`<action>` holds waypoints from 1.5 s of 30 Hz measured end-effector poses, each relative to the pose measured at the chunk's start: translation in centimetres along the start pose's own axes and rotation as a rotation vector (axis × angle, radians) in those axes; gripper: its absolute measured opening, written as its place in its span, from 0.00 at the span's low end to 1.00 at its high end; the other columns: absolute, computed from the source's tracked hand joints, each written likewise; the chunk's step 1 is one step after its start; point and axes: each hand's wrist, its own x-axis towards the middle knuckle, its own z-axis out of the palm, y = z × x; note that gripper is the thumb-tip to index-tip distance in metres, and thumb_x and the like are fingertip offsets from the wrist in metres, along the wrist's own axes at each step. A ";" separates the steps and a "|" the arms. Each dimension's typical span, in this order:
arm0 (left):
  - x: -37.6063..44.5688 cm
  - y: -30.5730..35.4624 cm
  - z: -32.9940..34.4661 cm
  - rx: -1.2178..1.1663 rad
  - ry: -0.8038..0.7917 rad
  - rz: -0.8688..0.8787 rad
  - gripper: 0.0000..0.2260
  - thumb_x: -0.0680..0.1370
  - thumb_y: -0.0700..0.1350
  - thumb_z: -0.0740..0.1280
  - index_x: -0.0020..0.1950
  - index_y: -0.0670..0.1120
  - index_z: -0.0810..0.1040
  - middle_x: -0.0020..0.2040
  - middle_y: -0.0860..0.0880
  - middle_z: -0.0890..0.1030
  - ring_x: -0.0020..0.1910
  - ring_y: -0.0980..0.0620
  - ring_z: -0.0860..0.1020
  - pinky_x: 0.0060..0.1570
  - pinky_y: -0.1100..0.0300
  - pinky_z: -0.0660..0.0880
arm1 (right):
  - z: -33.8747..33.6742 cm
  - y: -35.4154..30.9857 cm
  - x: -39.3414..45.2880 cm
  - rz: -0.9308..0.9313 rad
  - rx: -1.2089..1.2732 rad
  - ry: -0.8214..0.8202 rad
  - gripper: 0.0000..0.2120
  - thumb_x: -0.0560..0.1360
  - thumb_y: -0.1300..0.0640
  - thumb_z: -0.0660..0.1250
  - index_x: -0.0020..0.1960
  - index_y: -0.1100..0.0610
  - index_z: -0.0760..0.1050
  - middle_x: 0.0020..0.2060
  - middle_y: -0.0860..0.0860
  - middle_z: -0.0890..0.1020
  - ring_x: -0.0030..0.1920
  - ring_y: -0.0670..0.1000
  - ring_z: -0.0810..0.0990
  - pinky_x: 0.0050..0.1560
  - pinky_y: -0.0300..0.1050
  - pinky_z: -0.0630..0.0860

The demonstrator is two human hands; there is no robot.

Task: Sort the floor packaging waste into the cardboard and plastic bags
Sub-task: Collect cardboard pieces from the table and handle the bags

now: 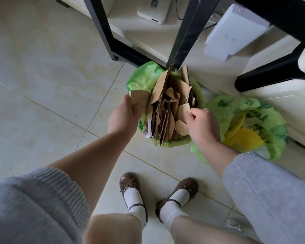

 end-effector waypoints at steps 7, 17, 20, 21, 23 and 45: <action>0.1 -1.3 0.6 0.127 0.068 0.293 0.17 0.79 0.50 0.58 0.66 0.46 0.69 0.47 0.41 0.81 0.43 0.40 0.77 0.37 0.57 0.67 | 1.2 1.2 0.1 0.039 0.041 0.012 0.23 0.78 0.56 0.61 0.26 0.53 0.57 0.37 0.55 0.70 0.27 0.49 0.63 0.26 0.41 0.53; 2.3 2.0 2.5 0.304 -0.096 0.076 0.11 0.79 0.52 0.57 0.51 0.49 0.75 0.41 0.47 0.79 0.38 0.45 0.75 0.28 0.61 0.63 | 1.6 1.7 0.3 -0.014 0.037 0.055 0.23 0.77 0.57 0.62 0.26 0.52 0.56 0.36 0.55 0.71 0.31 0.54 0.67 0.26 0.41 0.52; 4.4 3.1 3.5 0.337 -0.167 0.013 0.12 0.80 0.49 0.56 0.50 0.48 0.78 0.37 0.48 0.78 0.37 0.48 0.77 0.26 0.62 0.65 | 1.7 1.9 0.4 -0.052 0.044 0.047 0.23 0.77 0.57 0.62 0.27 0.50 0.56 0.36 0.54 0.70 0.33 0.55 0.69 0.26 0.40 0.53; 4.7 3.4 3.7 0.333 -0.182 0.000 0.13 0.81 0.49 0.56 0.50 0.46 0.78 0.36 0.49 0.77 0.34 0.50 0.76 0.25 0.62 0.64 | 1.6 2.0 0.4 -0.036 0.048 0.034 0.23 0.77 0.57 0.62 0.27 0.49 0.57 0.36 0.54 0.71 0.34 0.55 0.70 0.26 0.40 0.53; 4.3 3.7 3.5 0.283 -0.179 0.005 0.15 0.80 0.52 0.58 0.53 0.42 0.77 0.40 0.47 0.77 0.37 0.48 0.76 0.29 0.58 0.69 | 1.2 2.2 0.3 -0.011 0.067 0.011 0.14 0.76 0.57 0.64 0.31 0.51 0.71 0.39 0.57 0.75 0.38 0.57 0.74 0.29 0.40 0.58; -24.0 21.6 -7.3 -0.114 -0.684 0.284 0.23 0.73 0.43 0.71 0.66 0.47 0.71 0.63 0.50 0.76 0.59 0.53 0.76 0.58 0.55 0.74 | -19.9 11.9 -23.0 0.535 0.864 0.143 0.28 0.73 0.50 0.68 0.71 0.55 0.66 0.68 0.53 0.73 0.67 0.51 0.72 0.66 0.52 0.70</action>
